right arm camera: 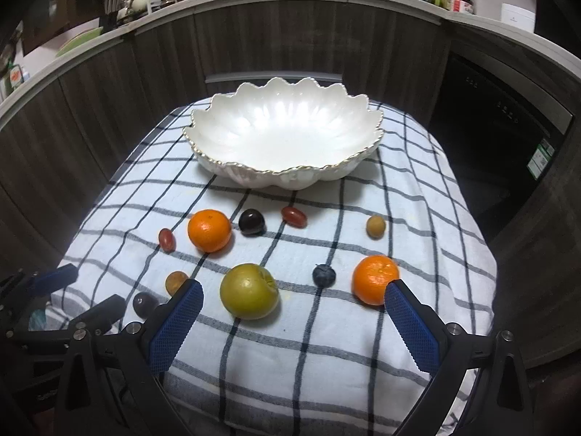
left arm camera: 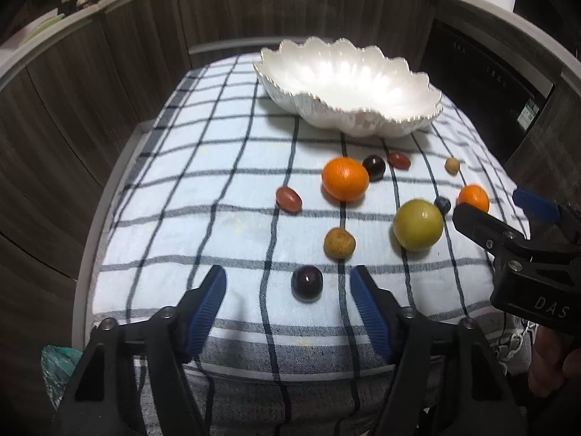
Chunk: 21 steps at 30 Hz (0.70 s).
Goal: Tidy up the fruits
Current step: 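Grasp the dark plum with the left tool while the right tool grasps the green-yellow citrus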
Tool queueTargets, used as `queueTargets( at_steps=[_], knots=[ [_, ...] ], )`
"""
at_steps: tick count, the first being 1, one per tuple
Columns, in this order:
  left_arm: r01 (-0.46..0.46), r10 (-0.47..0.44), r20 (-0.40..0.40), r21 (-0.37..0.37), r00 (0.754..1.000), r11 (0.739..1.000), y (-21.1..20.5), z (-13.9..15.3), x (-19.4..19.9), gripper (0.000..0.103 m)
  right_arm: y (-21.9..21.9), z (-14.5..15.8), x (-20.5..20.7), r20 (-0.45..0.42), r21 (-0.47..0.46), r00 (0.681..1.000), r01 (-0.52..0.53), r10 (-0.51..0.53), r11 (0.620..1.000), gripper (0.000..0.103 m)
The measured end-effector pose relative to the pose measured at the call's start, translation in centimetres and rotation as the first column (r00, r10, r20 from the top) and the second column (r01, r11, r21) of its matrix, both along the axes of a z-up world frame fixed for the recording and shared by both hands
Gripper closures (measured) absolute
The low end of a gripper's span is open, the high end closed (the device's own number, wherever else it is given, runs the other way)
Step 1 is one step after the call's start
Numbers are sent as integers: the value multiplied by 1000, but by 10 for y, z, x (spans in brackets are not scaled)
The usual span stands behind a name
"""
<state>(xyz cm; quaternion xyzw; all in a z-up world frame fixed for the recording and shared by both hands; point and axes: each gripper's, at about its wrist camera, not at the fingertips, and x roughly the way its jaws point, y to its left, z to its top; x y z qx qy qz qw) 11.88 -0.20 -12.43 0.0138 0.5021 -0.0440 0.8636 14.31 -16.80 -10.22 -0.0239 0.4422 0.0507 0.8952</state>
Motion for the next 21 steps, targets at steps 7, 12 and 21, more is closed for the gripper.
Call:
queueTargets(
  at_steps=[7,12,21],
  knots=[
    [4,-5,-44,-5,999,1000,-1,-15,6,38,8,-13,8,-15,-8,1000,-26,26,1000,2],
    [10,-10,-74,-1,997,1000,-3,-24,12,44,11,-23,14,-46,0,998,-38,37,999,5],
    [11,-12,-124,-6,992,1000,-4,-38,20,51,19,-39,21,-87,8,994,-69,70,998,9]
  ],
)
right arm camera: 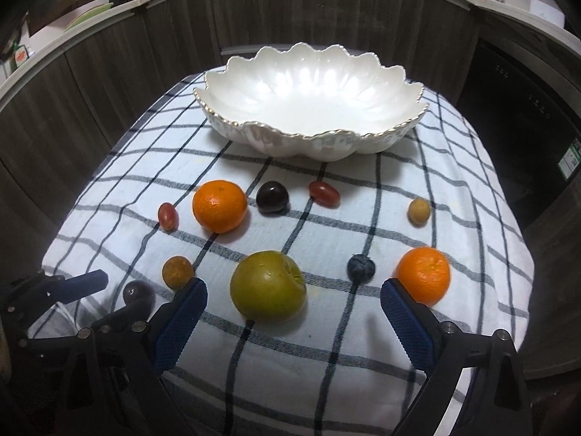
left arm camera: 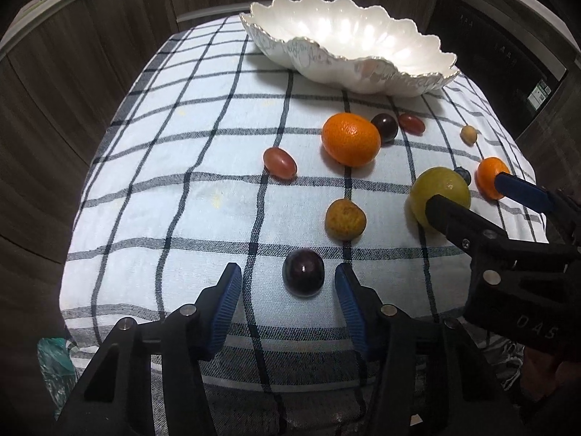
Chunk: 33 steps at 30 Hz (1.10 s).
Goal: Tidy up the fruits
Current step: 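Grasp the dark plum with the left tool while the right tool grasps the green-yellow citrus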
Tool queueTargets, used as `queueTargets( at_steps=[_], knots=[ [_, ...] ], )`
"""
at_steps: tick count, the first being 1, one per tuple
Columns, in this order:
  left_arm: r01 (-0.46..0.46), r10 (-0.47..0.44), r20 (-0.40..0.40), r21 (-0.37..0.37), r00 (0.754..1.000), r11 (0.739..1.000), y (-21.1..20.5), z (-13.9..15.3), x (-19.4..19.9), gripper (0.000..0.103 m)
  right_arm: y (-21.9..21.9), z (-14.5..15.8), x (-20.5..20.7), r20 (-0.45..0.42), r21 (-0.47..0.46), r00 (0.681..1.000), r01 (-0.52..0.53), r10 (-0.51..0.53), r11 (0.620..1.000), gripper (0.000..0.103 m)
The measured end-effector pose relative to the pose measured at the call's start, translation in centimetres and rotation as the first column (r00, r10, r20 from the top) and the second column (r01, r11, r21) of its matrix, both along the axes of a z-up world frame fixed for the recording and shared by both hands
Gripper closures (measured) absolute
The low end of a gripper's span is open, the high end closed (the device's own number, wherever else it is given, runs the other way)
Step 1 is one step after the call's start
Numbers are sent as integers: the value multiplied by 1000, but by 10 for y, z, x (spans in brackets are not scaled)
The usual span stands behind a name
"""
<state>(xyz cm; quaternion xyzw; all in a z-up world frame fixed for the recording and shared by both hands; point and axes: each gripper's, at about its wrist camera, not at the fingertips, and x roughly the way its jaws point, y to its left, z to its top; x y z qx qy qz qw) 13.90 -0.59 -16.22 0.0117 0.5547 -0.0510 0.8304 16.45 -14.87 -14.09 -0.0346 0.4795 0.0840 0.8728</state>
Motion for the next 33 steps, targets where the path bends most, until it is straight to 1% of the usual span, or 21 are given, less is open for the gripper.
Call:
queueTargets(
  at_steps=[2,5,7,10,12,14,16,18,27,33],
  knots=[
    [1,-1,-11,-3,1000,1000,0,-3,2,57,3,-3,2,-10,-2,1000,-13,13,1000,11],
    [2,-2,-26,-10,1000,1000,1,-7,4,63,6,-9,6,-29,4,999,-25,25,1000,16],
    [5,-5,-27,-13,1000,1000,1,-8,4,63,7,-13,8,-40,6,999,-28,28,1000,21],
    [13,-13,-27,-19,1000,1000,-1,-8,5,67,10,-18,11,-55,14,998,-36,36,999,32],
    [17,-17,-26,-23,1000,1000,-2,-8,5,71,11,-21,13,-61,18,997,-39,40,999,37],
    [22,-22,-23,-30,999,999,-3,-8,5,77,10,-24,13,-67,24,997,-40,42,999,42],
    [25,-26,-21,-32,999,999,-3,-7,5,78,10,-27,15,-75,30,996,-37,39,999,49],
    [22,-23,-21,-32,1000,999,-3,-7,6,78,9,-28,15,-80,47,996,-39,43,998,53],
    [16,-16,-3,-32,1000,999,-2,-2,6,78,6,-26,15,-77,53,996,-37,41,998,53],
    [4,-3,30,-23,1000,1000,-1,8,5,78,2,-18,13,-56,54,998,-29,32,998,53]
  ],
)
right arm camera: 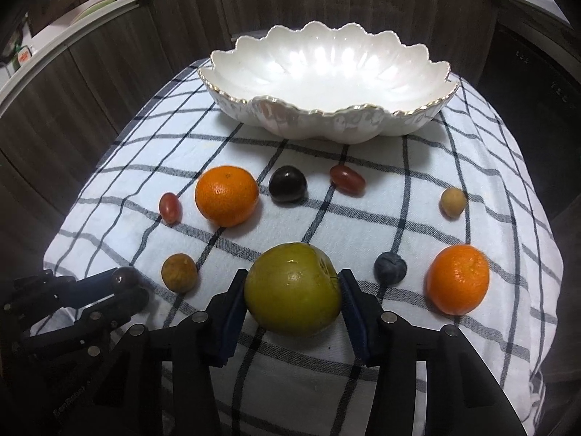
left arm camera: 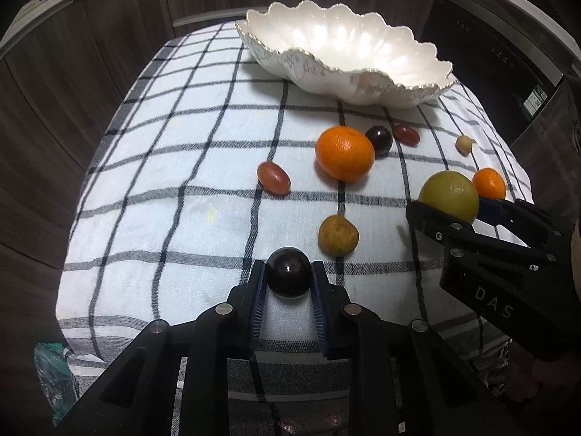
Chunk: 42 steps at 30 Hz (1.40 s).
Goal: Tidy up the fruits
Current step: 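Grasp the dark plum with the left tool while the right tool grasps the green-yellow citrus, then carry the plum in the left tool while the right tool carries the citrus over the bowl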
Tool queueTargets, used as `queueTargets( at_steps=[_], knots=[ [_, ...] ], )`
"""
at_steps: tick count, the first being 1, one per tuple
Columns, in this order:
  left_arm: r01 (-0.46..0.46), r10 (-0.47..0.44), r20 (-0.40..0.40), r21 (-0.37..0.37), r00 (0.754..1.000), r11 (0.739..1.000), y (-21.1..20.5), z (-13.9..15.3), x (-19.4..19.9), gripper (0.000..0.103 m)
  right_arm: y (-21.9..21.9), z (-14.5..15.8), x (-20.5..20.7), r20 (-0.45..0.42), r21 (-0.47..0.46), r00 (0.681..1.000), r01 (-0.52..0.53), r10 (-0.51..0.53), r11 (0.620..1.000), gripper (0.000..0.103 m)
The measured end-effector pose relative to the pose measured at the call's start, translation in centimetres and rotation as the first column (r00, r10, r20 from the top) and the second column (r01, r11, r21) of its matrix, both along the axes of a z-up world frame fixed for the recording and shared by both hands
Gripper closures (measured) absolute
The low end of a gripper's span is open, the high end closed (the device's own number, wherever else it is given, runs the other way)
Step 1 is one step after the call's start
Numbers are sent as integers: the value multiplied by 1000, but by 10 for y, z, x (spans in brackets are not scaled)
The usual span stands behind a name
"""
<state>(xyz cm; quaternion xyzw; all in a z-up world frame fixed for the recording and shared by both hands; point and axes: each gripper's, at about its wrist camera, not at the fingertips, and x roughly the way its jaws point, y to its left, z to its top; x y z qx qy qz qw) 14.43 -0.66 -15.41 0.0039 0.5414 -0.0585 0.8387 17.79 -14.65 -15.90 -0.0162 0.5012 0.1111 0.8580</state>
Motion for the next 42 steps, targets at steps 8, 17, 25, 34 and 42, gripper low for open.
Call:
queueTargets(
  at_steps=[8,17,25,34,42],
  knots=[
    [3,-4,47,21,999,1000,-3,14,1,78,-8,16,-1,30,6,999,21,-21,1000,53],
    [28,-30,74,24,997,999,-7,21,8,78,-17,27,1,48,-5,997,53,-52,999,53],
    [50,-51,98,15,994,999,-13,32,19,78,-22,42,6,86,-15,994,67,-65,998,53],
    [55,-52,148,-16,988,998,-21,55,50,78,-36,65,30,137,8,984,114,-114,993,53],
    [64,-59,175,-27,983,998,-29,69,90,78,-53,88,68,199,11,967,158,-157,987,53]
  ],
)
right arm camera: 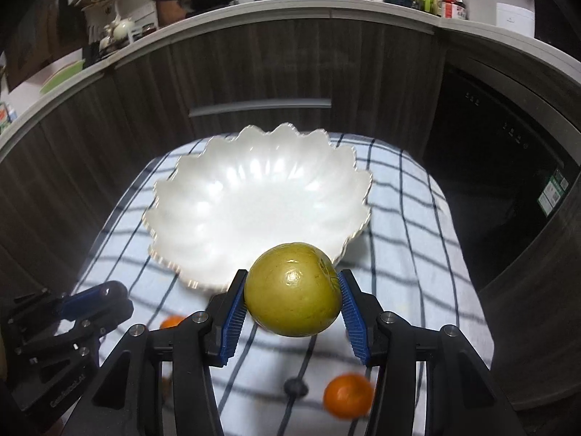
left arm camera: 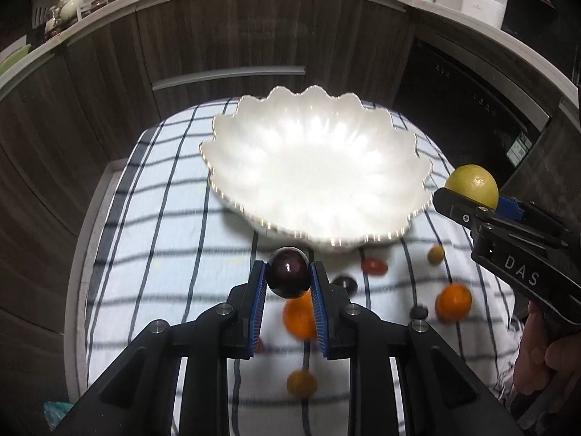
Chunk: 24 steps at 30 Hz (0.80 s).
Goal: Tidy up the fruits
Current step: 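Carry the plum in the left tool while the right tool carries the citrus over the bowl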
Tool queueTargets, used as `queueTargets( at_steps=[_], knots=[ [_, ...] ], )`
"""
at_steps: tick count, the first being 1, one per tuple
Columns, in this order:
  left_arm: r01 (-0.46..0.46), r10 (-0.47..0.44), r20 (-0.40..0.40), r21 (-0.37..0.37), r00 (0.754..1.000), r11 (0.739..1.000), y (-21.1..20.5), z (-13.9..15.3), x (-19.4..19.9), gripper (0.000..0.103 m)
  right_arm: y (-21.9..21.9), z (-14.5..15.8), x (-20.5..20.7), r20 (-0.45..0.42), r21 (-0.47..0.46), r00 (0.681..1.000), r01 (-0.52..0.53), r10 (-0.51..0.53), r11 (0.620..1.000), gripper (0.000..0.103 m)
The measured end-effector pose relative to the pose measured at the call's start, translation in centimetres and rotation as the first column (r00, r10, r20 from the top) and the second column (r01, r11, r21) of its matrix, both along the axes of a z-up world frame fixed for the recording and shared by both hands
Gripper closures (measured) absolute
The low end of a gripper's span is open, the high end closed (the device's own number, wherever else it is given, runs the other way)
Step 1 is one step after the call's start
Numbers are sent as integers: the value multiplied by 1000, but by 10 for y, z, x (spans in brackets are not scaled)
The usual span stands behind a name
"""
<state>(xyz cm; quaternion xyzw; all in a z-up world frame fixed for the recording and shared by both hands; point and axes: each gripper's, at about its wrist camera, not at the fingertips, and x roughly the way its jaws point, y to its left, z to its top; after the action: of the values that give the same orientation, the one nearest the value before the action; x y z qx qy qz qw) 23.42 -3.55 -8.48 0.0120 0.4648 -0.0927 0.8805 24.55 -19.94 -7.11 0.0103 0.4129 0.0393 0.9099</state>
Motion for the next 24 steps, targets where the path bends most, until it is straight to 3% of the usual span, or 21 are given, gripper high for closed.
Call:
queueTargets(
  at_steps=[12,24],
  knots=[
    [-30,30,9,2,1000,1000,0,5,63,78,-13,10,57,8,-5,998,61,-61,998,53],
    [-28,28,-7,14,1000,1000,-4,-2,96,78,-23,0,90,-25,-17,995,100,-100,995,53]
  ],
)
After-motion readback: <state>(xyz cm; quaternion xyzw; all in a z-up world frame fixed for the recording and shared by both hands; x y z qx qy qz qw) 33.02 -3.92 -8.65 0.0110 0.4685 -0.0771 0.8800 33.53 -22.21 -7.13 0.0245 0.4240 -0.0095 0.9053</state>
